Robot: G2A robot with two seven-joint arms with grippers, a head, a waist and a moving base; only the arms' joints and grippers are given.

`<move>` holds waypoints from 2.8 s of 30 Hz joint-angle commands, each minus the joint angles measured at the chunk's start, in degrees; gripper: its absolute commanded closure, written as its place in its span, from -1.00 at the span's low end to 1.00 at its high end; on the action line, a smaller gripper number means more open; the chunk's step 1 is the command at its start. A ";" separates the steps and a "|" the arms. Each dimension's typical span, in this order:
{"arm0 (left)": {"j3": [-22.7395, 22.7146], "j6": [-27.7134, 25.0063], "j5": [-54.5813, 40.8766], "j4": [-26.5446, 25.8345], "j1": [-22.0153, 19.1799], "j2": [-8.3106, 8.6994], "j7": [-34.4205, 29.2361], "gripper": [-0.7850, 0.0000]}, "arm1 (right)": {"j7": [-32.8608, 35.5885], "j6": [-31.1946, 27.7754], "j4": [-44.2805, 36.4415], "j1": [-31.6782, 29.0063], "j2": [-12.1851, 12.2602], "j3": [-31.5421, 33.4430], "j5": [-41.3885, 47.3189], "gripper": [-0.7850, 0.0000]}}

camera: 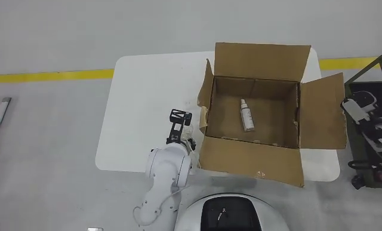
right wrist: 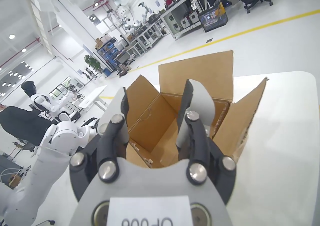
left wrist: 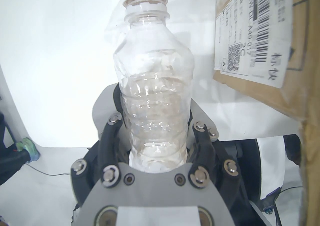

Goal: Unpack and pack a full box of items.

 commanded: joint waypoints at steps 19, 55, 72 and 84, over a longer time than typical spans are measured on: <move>-3.30 -0.13 2.47 7.53 -1.59 0.56 1.07 0.25 | -0.10 -0.98 2.79 -0.08 -0.25 -1.22 -0.42 0.90; 0.40 0.76 3.77 -7.73 -2.65 0.07 -0.42 -1.00 | 4.22 9.45 9.14 18.49 -0.30 -25.42 -21.54 1.00; 0.51 0.43 3.64 -8.39 -2.20 0.10 2.54 -1.00 | 2.06 13.19 10.86 18.77 -0.66 -27.15 -20.99 1.00; -0.52 -9.84 -2.65 -21.94 -2.51 0.69 9.59 -1.00 | 6.49 31.03 14.49 27.05 -1.77 -35.11 -25.45 1.00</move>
